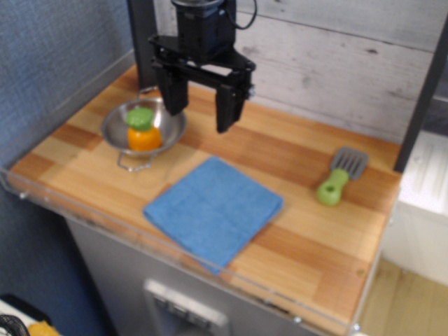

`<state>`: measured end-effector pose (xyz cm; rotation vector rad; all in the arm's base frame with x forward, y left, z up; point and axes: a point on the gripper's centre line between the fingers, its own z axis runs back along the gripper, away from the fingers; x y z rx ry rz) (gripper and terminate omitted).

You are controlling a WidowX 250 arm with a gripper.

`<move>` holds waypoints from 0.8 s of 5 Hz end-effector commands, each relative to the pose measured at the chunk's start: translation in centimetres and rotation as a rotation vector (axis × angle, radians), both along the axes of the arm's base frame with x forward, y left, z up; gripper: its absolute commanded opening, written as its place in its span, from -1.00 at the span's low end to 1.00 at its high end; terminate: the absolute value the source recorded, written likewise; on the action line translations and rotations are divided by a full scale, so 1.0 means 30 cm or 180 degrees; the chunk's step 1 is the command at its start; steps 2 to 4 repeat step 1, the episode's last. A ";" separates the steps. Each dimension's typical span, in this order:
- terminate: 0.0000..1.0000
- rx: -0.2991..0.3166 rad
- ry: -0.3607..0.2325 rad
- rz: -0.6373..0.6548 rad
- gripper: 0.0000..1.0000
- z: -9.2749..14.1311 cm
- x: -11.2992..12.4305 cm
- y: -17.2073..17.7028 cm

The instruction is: Slide the blue rag forward to the edge of the table.

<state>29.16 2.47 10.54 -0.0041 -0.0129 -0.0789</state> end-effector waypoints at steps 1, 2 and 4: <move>1.00 0.0018 -0.0132 -0.0017 1.00 0.046 0.020 0.001; 1.00 0.0018 -0.0132 -0.0017 1.00 0.046 0.020 0.001; 1.00 0.0018 -0.0132 -0.0017 1.00 0.046 0.020 0.001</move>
